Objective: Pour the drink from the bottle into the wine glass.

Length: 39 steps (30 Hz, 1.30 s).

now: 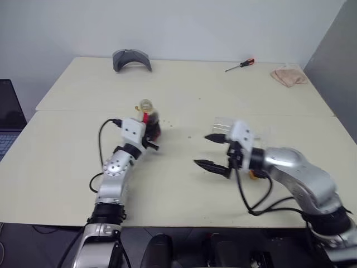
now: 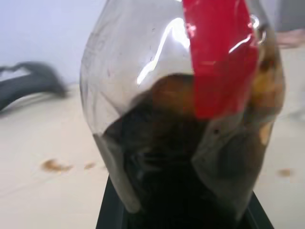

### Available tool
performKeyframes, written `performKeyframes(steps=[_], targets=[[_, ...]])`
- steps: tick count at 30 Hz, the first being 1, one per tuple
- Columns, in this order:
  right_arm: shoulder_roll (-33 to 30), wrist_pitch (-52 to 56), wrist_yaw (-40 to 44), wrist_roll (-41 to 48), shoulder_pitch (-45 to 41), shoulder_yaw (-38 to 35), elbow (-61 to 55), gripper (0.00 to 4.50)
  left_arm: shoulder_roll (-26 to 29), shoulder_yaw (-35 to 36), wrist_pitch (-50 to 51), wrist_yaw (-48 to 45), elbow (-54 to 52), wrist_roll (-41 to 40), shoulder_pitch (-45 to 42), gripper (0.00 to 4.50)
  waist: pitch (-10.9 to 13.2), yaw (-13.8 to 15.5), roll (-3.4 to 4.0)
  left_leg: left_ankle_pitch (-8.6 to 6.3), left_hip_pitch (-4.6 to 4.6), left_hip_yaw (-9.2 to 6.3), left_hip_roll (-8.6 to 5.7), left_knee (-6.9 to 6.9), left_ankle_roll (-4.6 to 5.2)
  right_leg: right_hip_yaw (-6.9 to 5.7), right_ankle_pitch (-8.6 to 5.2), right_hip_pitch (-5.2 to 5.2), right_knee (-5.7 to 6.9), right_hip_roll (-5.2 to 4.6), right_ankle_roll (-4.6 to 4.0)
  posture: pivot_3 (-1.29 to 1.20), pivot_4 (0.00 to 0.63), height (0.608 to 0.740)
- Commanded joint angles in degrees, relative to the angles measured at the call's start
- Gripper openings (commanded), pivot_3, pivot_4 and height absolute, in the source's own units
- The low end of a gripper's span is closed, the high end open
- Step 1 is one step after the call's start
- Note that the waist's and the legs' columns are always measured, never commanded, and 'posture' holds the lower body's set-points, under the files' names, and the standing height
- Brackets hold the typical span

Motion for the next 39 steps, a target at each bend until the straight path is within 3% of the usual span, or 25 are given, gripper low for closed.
performKeyframes(steps=[1, 5, 15, 20, 26, 33, 39], targets=[[2.11, 1.18, -0.57, -1.88, -3.0, 1.87, 1.48, 4.5, 1.6, 2.83, -3.69, 0.56, 1.79, -1.27, -2.0, 0.69, -0.02, 0.45, -0.04, 0.0, -0.01, 0.0, 0.0, 0.0, 0.0, -0.01, 0.0, 0.0, -0.02, -0.01, 0.0, 0.0, 0.15, 0.74], [7.22, 1.63, -0.91, -1.13, -6.42, 1.37, 4.28, 4.5, 3.29, 5.45, -5.82, 2.39, 7.66, -1.11, -2.58, 0.69, -0.02, 0.74, -0.06, 0.01, -0.06, 0.1, -0.05, 0.02, -0.01, -0.01, 0.01, 0.0, -0.05, -0.19, -0.01, 0.0, 0.15, 0.74], [8.1, 0.45, 0.4, -4.54, -6.31, 3.41, 4.33, 4.5, 2.44, 8.36, -7.8, 3.8, 17.83, -3.4, -6.22, 0.69, -0.06, 0.53, -0.13, 0.0, -0.05, 0.05, -0.05, 0.01, -0.01, -0.09, 0.02, -0.01, 0.0, -0.22, -0.02, 0.0, 0.15, 0.74], [7.9, 0.82, 1.03, -4.62, -6.46, 3.56, 3.41, 4.5, 1.76, 8.87, -8.05, 2.87, 17.56, -4.94, -5.57, 2.44, -0.06, 0.49, -0.14, 0.0, -0.04, 0.05, -0.04, 0.01, -0.01, -0.09, 0.02, -0.01, 0.02, -0.22, -0.02, 0.0, 0.15, 0.74], [7.22, 2.29, 1.69, -3.84, -6.13, 2.73, 1.08, 4.5, 0.42, 8.3, -5.3, 3.51, 5.81, -5.94, 1.94, 4.46, -0.07, 0.44, -0.13, 0.0, -0.04, 0.07, -0.03, 0.0, -0.01, -0.06, 0.02, -0.01, 0.02, -0.23, -0.02, 0.0, 0.15, 0.74], [3.71, 4.39, 1.49, -3.3, -3.58, 0.45, -3.65, 4.5, -0.03, 8.06, 3.19, 6.34, -15.42, -6.0, 14.53, 4.49, -0.07, 0.23, -0.14, 0.0, -0.02, 0.05, 0.0, -0.02, -0.02, -0.06, 0.02, 0.0, 0.03, -0.23, -0.03, 0.0, 0.15, 0.74], [-5.28, 6.93, -3.88, -6.43, 2.27, -9.88, -7.44, 4.5, 0.37, 8.0, 12.94, 7.36, -36.47, -7.58, 30.89, 4.49, -0.07, 0.21, -0.14, -0.01, -0.02, 0.09, -0.04, -0.04, -0.02, -0.02, 0.01, 0.01, -0.02, -0.32, -0.02, 0.0, 0.15, 0.74]])
